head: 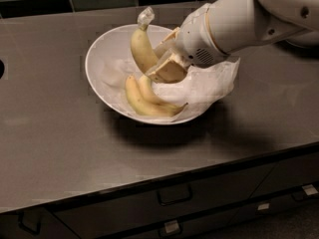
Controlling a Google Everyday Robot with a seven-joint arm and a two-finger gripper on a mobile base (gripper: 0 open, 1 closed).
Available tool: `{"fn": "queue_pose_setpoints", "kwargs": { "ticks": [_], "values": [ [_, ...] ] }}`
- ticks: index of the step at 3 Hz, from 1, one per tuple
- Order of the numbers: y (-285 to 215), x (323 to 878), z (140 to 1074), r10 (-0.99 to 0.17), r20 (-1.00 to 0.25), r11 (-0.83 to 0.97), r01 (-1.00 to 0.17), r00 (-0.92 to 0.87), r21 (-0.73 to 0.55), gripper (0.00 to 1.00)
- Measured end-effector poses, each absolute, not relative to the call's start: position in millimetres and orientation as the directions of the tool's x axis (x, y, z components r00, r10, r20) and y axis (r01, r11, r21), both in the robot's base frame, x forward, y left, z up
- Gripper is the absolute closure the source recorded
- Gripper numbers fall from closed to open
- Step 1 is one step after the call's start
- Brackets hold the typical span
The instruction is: Pick banana from white bowl
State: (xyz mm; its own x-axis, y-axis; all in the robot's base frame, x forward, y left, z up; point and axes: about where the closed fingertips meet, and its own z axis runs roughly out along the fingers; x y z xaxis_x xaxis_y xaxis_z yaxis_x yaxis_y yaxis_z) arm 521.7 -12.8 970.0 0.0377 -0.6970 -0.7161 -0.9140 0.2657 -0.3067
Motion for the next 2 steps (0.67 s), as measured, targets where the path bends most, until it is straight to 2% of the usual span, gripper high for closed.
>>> {"fn": "queue_pose_setpoints", "kwargs": {
  "ticks": [1, 2],
  "values": [
    [-7.3, 517.8, 975.7, -0.698, -0.707, 0.216, -0.910, 0.110, -0.354, 1.00],
    [-7.3, 517.8, 975.7, -0.698, -0.707, 0.216, -0.910, 0.110, -0.354, 1.00]
  ]
}}
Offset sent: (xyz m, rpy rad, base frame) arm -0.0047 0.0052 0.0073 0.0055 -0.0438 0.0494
